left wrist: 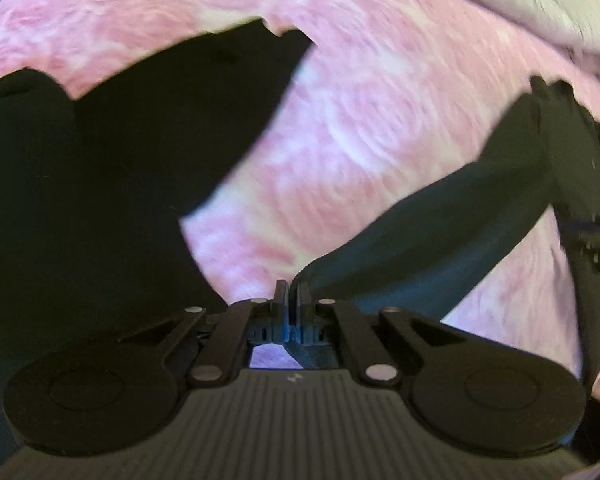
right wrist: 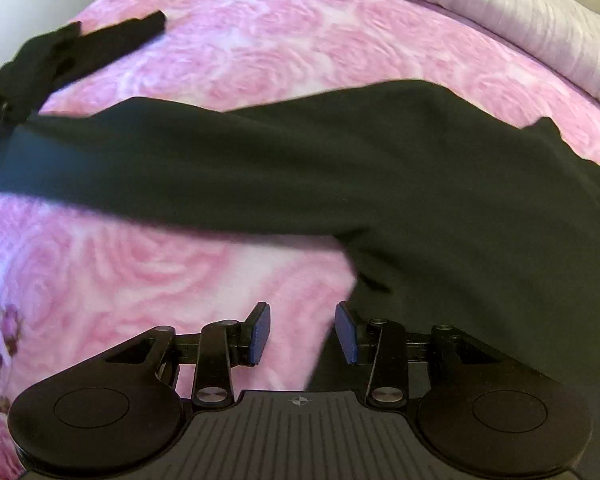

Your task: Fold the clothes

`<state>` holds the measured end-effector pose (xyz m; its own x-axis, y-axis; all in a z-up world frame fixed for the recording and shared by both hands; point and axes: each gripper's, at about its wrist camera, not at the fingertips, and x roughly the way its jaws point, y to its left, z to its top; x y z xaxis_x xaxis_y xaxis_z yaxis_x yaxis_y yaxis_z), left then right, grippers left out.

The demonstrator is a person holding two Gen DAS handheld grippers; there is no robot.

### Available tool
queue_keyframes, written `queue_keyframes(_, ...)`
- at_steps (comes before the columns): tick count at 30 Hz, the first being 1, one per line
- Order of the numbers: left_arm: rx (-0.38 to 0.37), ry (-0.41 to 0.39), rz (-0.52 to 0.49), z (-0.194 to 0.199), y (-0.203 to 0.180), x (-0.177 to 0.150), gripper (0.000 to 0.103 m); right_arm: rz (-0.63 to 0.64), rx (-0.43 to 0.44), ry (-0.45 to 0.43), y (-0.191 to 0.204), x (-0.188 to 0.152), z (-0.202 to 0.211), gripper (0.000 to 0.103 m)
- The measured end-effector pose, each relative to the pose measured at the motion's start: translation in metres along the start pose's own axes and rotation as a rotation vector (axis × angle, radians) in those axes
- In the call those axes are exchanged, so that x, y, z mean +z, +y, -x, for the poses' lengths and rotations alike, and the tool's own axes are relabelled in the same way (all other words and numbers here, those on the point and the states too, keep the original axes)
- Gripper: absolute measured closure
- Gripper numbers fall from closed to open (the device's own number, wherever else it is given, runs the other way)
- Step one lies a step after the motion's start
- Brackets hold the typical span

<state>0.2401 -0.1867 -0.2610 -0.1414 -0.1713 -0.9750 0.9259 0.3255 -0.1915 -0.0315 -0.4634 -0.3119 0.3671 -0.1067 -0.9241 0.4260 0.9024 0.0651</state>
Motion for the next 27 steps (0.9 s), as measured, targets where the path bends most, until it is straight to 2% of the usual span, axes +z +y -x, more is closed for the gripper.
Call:
queue_keyframes(2, 0.003, 0.004, 0.007, 0.002, 0.000, 0.000, 0.102, -0.001, 0.030, -0.012, 0.002, 0.004, -0.002, 0.063)
queue_keyframes(7, 0.011, 0.016, 0.024, 0.007, 0.001, 0.001, 0.102, -0.002, 0.039, -0.033, 0.003, 0.017, -0.007, 0.063)
queue_keyframes(12, -0.022, 0.066, 0.013, 0.004, -0.011, -0.020, 0.102, -0.016, -0.004, -0.129, -0.022, 0.050, 0.000, 0.063)
queue_keyframes(14, -0.007, 0.044, 0.021, 0.004, -0.008, -0.020, 0.102, 0.015, -0.039, -0.148, -0.034, 0.068, -0.003, 0.063)
queue_keyframes(16, 0.008, 0.020, 0.029, 0.004, -0.006, -0.019, 0.102, 0.106, -0.071, -0.155, -0.040, 0.088, -0.010, 0.063)
queue_keyframes(19, 0.049, -0.067, 0.019, 0.014, 0.001, -0.010, 0.102, 0.313, -0.115, -0.132, -0.046, 0.116, -0.027, 0.061)
queue_keyframes(22, 0.074, -0.141, -0.019, 0.021, 0.000, -0.007, 0.102, 0.494, -0.138, -0.082, -0.057, 0.124, -0.046, 0.049)
queue_keyframes(25, 0.083, -0.149, -0.062, 0.022, -0.001, -0.007, 0.102, 0.654, -0.155, -0.022, -0.066, 0.131, -0.069, 0.043)
queue_keyframes(27, 0.083, -0.141, -0.076, 0.019, -0.004, -0.011, 0.101, 0.688, -0.125, 0.035, -0.074, 0.137, -0.082, 0.043)
